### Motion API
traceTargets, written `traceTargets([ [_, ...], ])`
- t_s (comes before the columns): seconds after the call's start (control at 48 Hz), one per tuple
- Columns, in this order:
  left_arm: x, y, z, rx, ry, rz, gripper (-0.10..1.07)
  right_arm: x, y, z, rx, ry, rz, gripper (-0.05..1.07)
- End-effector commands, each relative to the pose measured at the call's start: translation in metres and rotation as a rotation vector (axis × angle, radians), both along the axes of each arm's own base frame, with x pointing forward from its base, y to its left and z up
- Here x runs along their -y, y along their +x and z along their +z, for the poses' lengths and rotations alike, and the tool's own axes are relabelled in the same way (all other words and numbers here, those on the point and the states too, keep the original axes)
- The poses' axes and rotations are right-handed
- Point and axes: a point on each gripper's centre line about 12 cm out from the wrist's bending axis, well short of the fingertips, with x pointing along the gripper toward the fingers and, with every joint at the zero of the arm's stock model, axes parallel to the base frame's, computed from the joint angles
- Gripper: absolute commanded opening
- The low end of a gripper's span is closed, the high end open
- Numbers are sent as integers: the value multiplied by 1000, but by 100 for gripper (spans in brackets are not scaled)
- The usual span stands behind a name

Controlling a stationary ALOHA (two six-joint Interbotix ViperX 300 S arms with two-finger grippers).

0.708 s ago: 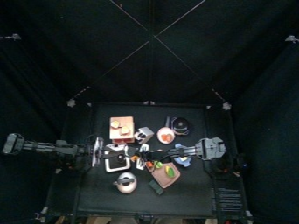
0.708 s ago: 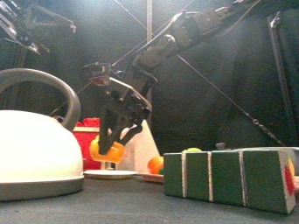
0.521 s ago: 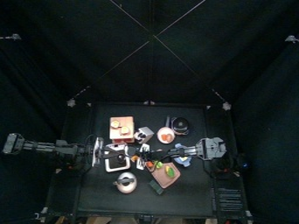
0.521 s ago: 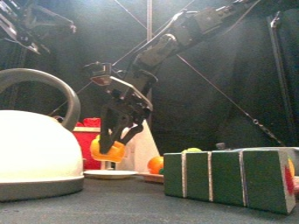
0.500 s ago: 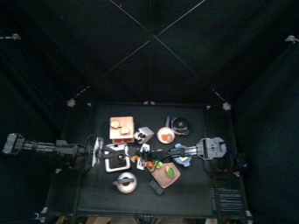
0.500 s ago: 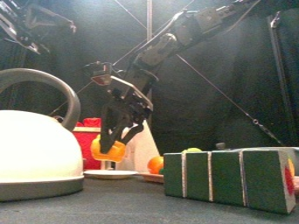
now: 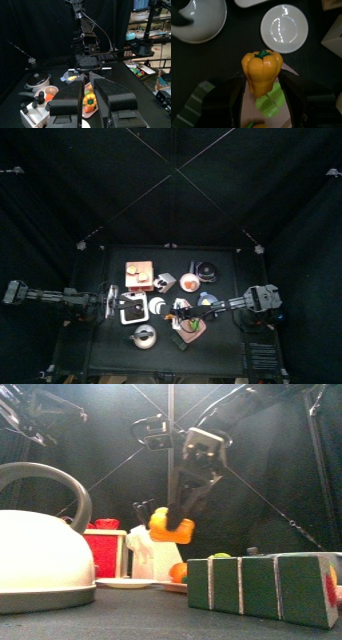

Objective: Place squash on plate

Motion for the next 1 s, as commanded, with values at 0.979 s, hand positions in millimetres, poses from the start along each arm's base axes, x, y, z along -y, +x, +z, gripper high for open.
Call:
traceTargets([
  [0.979,-3,0,3,14,2,12,60,-41,-36,-34,-72,8,110,71],
])
